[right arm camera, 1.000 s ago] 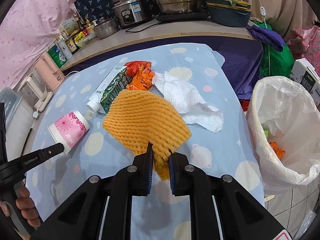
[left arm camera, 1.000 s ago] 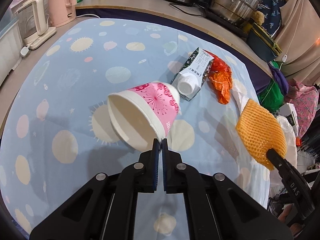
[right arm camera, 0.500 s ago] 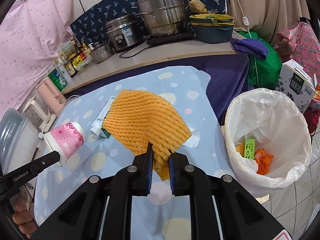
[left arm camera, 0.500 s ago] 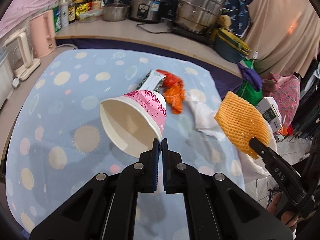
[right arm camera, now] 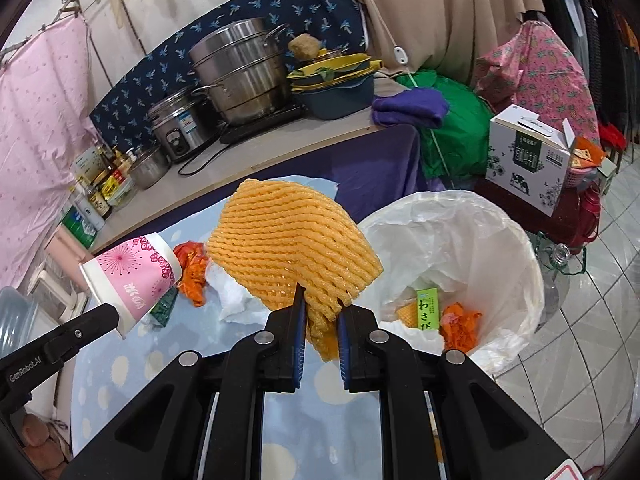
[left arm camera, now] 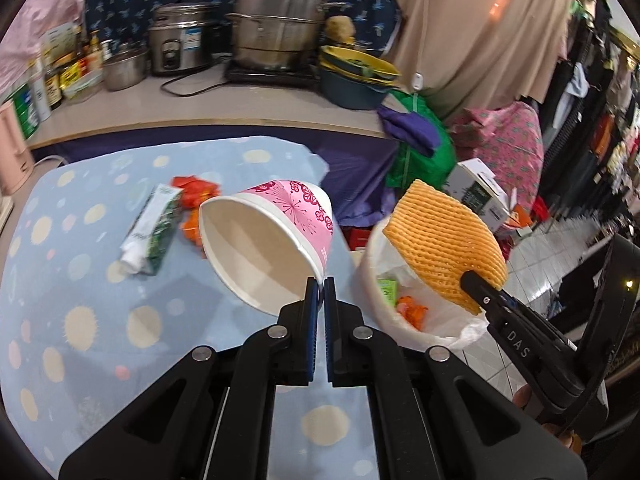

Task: Collect trash
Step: 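Carry the pink cup and foam net over the bin and open both tools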

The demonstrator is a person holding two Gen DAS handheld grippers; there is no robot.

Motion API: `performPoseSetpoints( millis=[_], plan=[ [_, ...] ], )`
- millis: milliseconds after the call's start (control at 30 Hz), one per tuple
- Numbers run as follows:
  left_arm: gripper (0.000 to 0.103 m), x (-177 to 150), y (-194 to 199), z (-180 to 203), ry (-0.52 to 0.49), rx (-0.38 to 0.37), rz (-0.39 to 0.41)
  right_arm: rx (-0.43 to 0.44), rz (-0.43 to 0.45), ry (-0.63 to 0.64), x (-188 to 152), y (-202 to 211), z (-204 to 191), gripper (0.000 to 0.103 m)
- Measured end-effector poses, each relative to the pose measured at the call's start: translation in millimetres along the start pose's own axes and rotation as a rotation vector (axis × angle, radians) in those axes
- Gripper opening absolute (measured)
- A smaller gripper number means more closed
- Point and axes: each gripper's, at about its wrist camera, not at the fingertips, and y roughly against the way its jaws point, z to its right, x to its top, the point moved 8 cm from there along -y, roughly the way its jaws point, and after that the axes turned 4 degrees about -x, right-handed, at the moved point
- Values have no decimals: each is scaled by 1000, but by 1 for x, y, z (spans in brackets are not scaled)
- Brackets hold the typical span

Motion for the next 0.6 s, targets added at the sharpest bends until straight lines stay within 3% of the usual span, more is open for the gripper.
performPoseSetpoints(
  millis=[300,600],
  plan=[
    [3,1,-41,80,-107,-63,-45,-103,-19,-97,6,-1,73,13],
    [3,-7,-78,123,-161,-83,-97,-155,-52,-133,3,-14,112,13]
  ],
)
